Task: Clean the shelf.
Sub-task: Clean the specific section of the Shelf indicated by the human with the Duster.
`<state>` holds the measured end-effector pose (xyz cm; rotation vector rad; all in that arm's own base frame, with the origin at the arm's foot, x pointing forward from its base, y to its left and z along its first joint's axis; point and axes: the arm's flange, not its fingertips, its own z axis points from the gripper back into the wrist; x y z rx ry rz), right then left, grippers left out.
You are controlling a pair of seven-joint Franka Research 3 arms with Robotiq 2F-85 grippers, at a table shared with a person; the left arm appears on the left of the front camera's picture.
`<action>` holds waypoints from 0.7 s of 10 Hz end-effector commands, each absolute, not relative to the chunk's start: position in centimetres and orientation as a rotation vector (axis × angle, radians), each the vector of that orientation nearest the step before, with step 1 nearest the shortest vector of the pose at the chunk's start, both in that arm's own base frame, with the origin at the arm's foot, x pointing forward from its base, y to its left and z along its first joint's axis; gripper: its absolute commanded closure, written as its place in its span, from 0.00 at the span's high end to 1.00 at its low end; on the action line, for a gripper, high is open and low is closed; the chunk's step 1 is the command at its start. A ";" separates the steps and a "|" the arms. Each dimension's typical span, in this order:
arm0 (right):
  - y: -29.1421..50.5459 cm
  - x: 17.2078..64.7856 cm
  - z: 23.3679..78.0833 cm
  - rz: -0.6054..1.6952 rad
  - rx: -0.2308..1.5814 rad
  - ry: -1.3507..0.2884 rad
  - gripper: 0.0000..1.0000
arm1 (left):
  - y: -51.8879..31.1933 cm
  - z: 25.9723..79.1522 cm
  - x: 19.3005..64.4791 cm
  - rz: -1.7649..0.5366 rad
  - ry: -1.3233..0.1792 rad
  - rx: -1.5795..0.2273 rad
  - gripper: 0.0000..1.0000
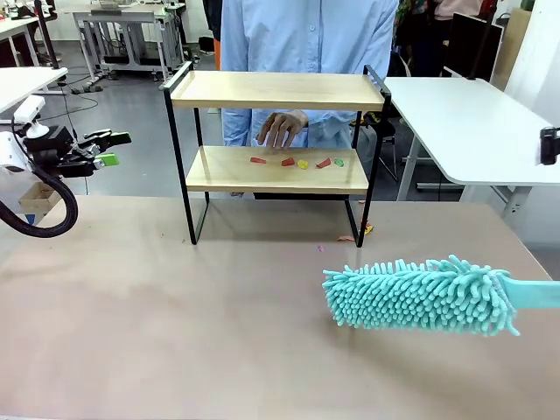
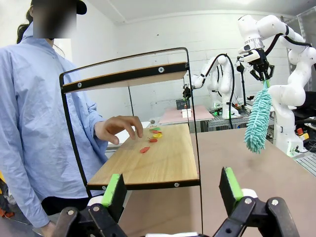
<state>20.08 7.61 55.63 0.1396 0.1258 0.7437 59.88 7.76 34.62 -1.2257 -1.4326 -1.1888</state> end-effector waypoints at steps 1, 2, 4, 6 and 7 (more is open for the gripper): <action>7.6 20.1 55.9 0.765 0.155 0.125 0.13 | 7.8 34.9 59.7 -1.196 -1.432 -1.224 1.00; 7.6 20.1 55.9 0.765 0.155 0.125 0.13 | 7.8 34.9 59.7 -1.196 -1.432 -1.224 1.00; 7.6 20.1 55.9 0.765 0.155 0.125 0.13 | 7.8 34.9 59.7 -1.196 -1.432 -1.224 1.00; 7.6 20.1 55.9 0.765 0.155 0.125 0.13 | 7.8 34.9 59.7 -1.196 -1.432 -1.224 1.00; 7.6 20.1 55.9 0.765 0.155 0.125 0.13 | 7.8 34.9 59.7 -1.196 -1.432 -1.224 1.00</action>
